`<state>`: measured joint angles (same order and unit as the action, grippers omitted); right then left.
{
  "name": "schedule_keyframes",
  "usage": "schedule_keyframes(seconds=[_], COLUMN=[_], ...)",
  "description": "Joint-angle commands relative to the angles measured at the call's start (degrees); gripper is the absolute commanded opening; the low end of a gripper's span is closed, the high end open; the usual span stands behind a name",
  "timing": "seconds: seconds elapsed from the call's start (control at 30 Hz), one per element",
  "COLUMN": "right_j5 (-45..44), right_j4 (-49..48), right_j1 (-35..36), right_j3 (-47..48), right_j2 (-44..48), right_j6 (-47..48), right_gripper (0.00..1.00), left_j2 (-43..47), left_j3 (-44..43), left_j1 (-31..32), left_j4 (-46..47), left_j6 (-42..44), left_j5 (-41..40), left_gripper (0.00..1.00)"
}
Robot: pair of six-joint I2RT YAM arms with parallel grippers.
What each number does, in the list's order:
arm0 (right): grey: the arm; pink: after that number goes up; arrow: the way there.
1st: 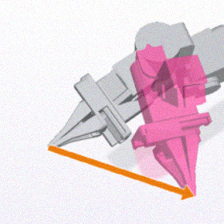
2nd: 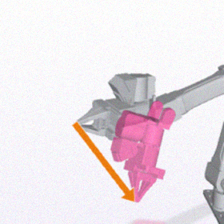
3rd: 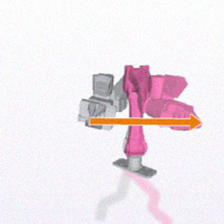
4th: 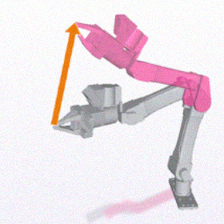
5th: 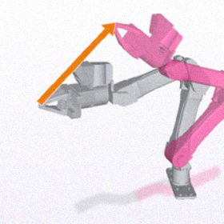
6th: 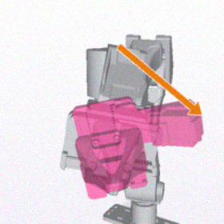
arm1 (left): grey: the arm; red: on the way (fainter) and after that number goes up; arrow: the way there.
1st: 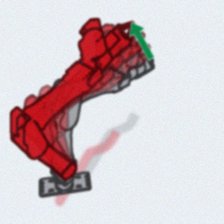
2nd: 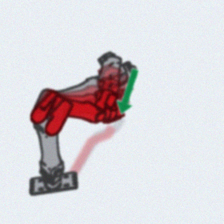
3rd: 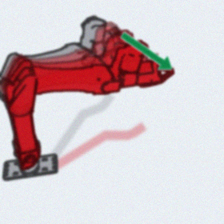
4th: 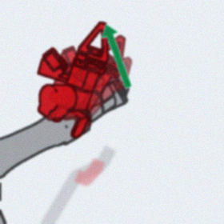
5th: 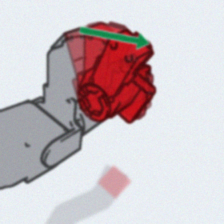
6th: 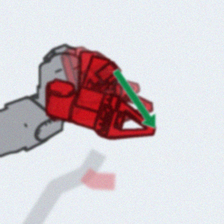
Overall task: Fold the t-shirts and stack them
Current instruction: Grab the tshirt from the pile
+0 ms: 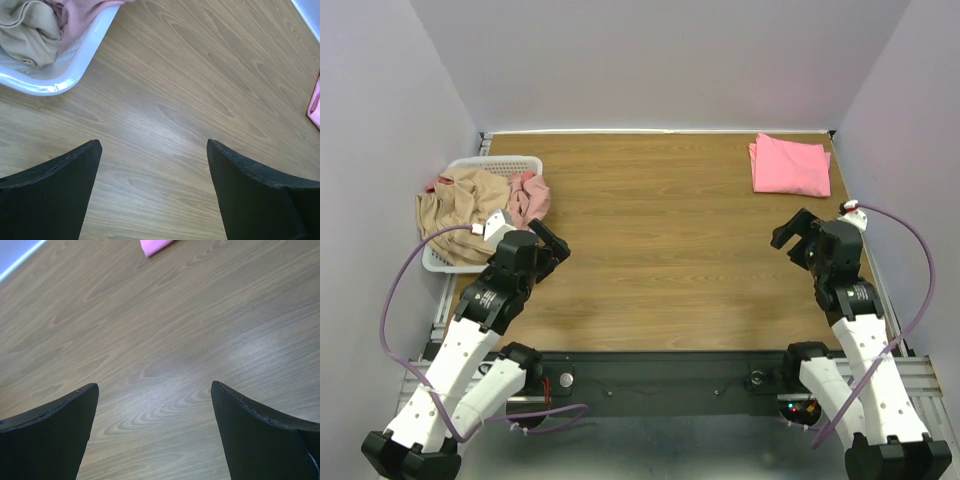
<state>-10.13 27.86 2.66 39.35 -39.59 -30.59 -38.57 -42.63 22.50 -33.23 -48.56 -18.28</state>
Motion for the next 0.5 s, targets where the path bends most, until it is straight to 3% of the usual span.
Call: schedule_keyframes(seconds=[0.0,0.17,0.33,0.4,0.47], right_j5=[-2.3,-3.7,2.7,4.1,4.9], right_j4=[-3.3,-4.0,-6.0,-6.0,-6.0], right_j1=[0.0,0.0,0.0,0.0,0.0], right_j3=[-0.5,-2.7,-3.1,-2.9,-2.9], right_j2=[3.1,5.9,4.7,3.6,2.3], right_j6=[-2.4,-4.6,-2.3,-1.6,-1.4], right_gripper=[1.00,1.00,1.00,1.00,1.00], left_j2=[0.3,-3.8,-13.5,-17.1,-21.6], left_j3=[0.4,-2.0,-10.2,-12.9,-16.2], left_j1=[0.0,-0.2,-3.4,-6.9,-16.3], left_j4=[1.2,1.1,0.5,-0.2,1.0], left_j6=[-0.5,-1.7,-1.7,-0.4,4.2], left_j5=[-1.7,-3.2,-8.8,-11.4,-8.4], left_gripper=[0.98,0.98,0.98,0.98,0.98])
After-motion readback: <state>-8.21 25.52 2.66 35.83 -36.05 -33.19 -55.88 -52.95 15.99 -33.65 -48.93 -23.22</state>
